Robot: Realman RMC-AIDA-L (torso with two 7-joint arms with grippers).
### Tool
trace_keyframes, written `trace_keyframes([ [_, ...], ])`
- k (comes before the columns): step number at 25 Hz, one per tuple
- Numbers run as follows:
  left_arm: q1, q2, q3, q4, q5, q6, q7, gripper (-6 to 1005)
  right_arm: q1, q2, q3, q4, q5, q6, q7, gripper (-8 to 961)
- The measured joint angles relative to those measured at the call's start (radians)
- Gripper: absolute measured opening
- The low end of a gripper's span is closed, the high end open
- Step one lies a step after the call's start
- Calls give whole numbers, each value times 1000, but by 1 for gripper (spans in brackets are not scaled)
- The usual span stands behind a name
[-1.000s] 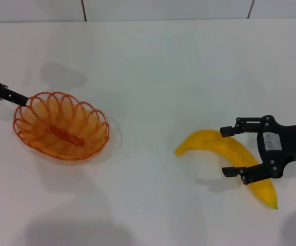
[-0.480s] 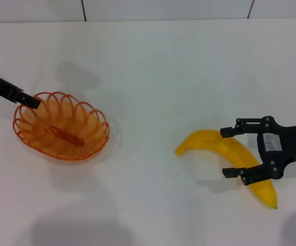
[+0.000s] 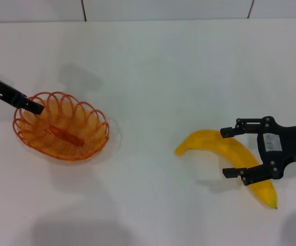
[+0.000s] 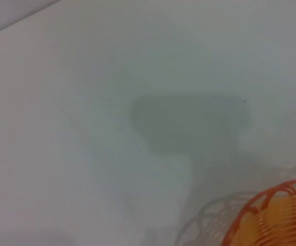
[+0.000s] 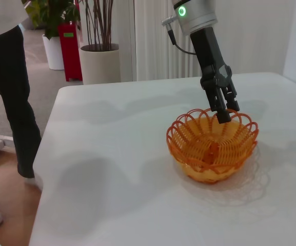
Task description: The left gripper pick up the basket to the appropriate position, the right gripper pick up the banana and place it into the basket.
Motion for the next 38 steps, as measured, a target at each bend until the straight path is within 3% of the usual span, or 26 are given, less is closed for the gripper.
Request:
trace_keyframes([
  [11,3,-1,15,0,0,-2,-4,701,1,0,0,0,0,0,0,882],
  [17,4,-2,31,-1,0,-3,-16,490,2,0,0,0,0,0,0,881],
  [22,-1,-1,31,-18,0,-3,-22,248,2,0,0,5,0,0,0,881],
  [28,-3,-2,31,-22,0,-2,-24,69,2,-4,0,12,0,0,0,881],
  [38,-4,-2,29,-23,-2,2,-26,67,2,-5,0,12,0,0,0,882],
])
